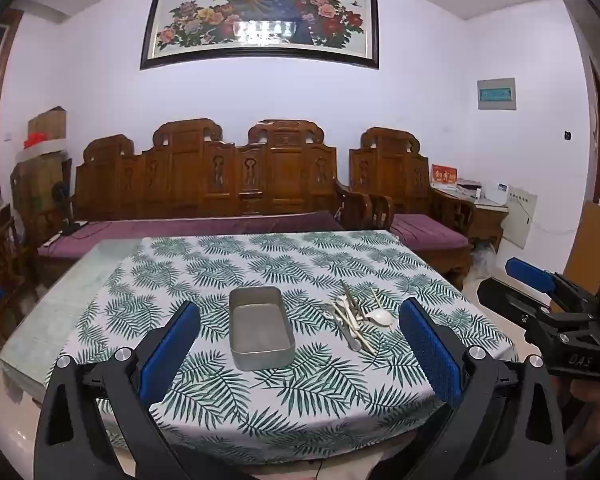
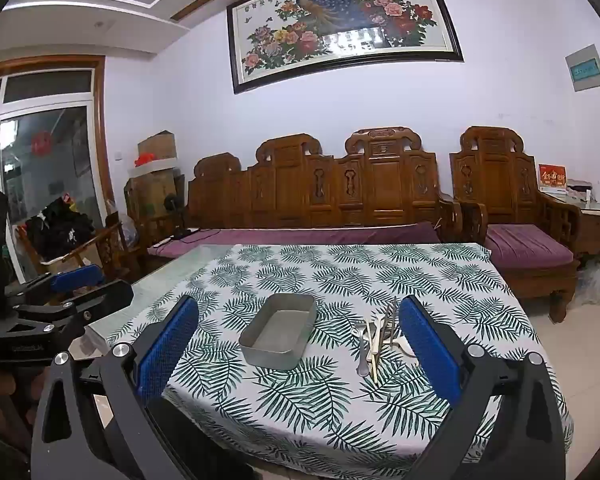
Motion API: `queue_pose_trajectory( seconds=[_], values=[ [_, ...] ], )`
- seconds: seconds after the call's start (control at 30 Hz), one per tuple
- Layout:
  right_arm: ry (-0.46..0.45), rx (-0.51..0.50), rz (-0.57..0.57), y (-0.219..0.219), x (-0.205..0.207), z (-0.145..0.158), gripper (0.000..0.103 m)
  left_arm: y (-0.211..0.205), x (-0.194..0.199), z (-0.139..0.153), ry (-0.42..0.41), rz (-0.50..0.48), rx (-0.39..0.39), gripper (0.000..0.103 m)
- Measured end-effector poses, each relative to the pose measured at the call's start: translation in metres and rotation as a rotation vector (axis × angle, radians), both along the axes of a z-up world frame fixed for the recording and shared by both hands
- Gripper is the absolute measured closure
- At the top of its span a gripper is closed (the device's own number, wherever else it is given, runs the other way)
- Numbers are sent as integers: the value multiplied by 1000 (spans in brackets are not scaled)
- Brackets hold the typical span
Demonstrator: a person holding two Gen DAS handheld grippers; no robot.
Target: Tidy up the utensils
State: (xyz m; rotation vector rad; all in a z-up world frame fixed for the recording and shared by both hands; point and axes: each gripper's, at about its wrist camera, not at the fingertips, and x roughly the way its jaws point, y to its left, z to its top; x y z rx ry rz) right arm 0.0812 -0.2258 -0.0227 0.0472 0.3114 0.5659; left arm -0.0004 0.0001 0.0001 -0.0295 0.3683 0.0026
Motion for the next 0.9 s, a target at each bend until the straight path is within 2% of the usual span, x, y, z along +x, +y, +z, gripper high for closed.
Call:
queue_pose_trajectory(
  seconds=[0.9],
  values=[
    [1,4,-3,2,-2,2,2,1,-2,0,3,4,-5,6]
  ],
)
